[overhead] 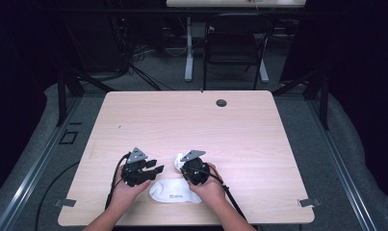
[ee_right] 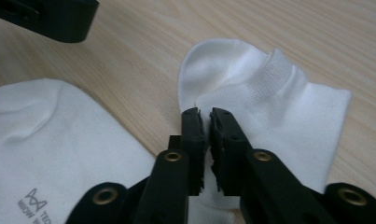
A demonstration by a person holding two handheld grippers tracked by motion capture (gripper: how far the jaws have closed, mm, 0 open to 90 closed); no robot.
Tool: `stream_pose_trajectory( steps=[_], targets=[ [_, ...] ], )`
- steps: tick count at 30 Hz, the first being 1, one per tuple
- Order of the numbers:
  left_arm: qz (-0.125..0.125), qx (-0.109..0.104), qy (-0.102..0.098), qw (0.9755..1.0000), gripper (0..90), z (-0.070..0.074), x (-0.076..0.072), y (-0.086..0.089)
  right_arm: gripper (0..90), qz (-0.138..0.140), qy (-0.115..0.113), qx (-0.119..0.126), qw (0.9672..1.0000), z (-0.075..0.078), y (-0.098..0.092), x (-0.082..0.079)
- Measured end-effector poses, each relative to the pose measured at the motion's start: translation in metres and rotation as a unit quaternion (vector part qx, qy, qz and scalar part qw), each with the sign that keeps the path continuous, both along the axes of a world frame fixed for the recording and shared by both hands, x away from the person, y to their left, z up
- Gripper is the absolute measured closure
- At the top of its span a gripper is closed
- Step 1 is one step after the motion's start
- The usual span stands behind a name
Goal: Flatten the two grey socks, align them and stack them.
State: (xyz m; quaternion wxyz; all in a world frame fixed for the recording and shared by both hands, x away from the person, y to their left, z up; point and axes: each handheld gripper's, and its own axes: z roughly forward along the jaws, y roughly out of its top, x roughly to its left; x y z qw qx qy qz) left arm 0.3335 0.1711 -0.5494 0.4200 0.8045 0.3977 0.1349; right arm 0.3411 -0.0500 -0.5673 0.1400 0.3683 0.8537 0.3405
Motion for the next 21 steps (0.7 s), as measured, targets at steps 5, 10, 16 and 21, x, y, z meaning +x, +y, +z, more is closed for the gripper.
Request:
stream_pose_trajectory(
  steps=[5, 10, 16, 21],
  targets=[
    [-0.005, 0.005, -0.006, 1.0, 59.1, 0.002, 0.006, -0.013, 88.7, -0.006, -0.009, 0.023, 0.9997, 0.007, -0.003, -0.004],
    [-0.007, 0.01, -0.007, 0.9999, 61.0, 0.002, 0.012, -0.025, 88.9, -0.016, -0.016, 0.041, 0.9989, 0.015, -0.008, -0.005],
    [-0.011, 0.021, -0.002, 0.9997, 62.9, -0.002, 0.016, -0.037, 89.0, -0.031, -0.023, 0.07, 0.9968, 0.023, -0.018, -0.005],
    [-0.019, 0.038, 0.002, 0.9991, 61.4, -0.006, 0.023, -0.054, 89.0, -0.044, -0.032, 0.093, 0.9942, 0.035, -0.032, -0.006]
  ],
)
